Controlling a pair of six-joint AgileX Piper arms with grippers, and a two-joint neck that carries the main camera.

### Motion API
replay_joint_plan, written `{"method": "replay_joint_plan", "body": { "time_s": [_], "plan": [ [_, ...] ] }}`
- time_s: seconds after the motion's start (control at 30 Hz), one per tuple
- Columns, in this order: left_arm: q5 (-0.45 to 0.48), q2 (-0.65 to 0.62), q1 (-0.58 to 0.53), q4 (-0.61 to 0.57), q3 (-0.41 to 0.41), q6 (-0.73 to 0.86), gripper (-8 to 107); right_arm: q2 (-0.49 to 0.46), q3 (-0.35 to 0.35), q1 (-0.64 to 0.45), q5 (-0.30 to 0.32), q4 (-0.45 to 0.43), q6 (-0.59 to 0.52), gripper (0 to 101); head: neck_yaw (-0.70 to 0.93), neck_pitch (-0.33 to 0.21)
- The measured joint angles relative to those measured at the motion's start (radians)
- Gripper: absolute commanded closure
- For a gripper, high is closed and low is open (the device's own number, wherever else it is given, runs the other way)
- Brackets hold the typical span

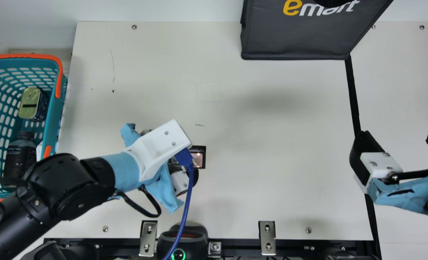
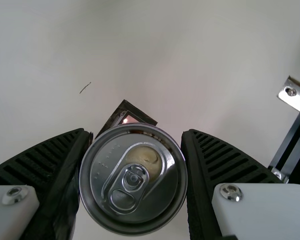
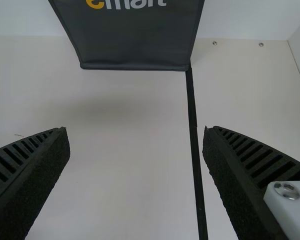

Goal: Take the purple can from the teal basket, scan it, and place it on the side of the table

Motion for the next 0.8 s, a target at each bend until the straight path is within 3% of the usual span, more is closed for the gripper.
{"method": "replay_joint_plan", "body": {
  "time_s": [0.47, 0.8],
  "plan": [
    [0.051, 0.024, 0.133, -0.231, 0.007, 0.463, 107, 0.0, 0.0, 0.0, 0.0, 0.0, 0.0, 6, 0.0, 0.0],
    [0.093, 0.039, 0.199, -0.347, 0.014, 0.703, 107, 0.0, 0.0, 0.0, 0.0, 0.0, 0.0, 6, 0.0, 0.0]
  ]
}}
